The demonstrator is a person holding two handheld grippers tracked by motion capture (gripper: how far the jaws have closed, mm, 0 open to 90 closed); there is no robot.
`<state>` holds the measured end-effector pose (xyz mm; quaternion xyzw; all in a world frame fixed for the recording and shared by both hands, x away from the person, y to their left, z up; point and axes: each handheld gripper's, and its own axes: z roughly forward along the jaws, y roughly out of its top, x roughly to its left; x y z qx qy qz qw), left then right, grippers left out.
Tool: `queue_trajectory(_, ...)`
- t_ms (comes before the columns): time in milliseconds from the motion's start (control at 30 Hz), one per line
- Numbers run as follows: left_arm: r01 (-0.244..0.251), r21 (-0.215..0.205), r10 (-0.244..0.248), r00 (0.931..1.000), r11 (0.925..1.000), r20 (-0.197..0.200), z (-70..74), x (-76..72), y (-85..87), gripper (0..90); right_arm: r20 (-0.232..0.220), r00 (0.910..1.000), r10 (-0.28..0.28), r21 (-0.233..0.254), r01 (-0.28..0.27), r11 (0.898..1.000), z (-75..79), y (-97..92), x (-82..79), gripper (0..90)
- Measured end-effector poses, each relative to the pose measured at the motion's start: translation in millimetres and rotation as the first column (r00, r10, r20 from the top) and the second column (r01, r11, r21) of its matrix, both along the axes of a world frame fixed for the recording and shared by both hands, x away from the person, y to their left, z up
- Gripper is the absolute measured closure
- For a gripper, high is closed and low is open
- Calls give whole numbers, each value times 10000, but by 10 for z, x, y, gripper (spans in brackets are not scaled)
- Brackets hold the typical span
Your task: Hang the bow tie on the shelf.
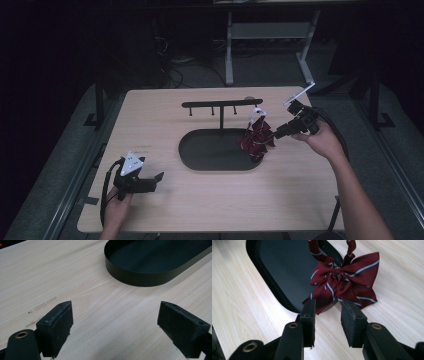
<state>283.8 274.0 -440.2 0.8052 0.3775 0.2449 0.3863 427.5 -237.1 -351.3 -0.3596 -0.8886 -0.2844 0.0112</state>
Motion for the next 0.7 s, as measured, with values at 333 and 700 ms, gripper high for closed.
queue_trajectory(333,-4,23,4,10000,10000,0,6,-2,3,131,3,10000,84,128,-84,9999,-43,-6,-60,628)
queue_trajectory(700,-23,46,23,10000,10000,-10,11,-4,9,131,-41,10000,77,180,-76,9998,-86,-22,-113,612)
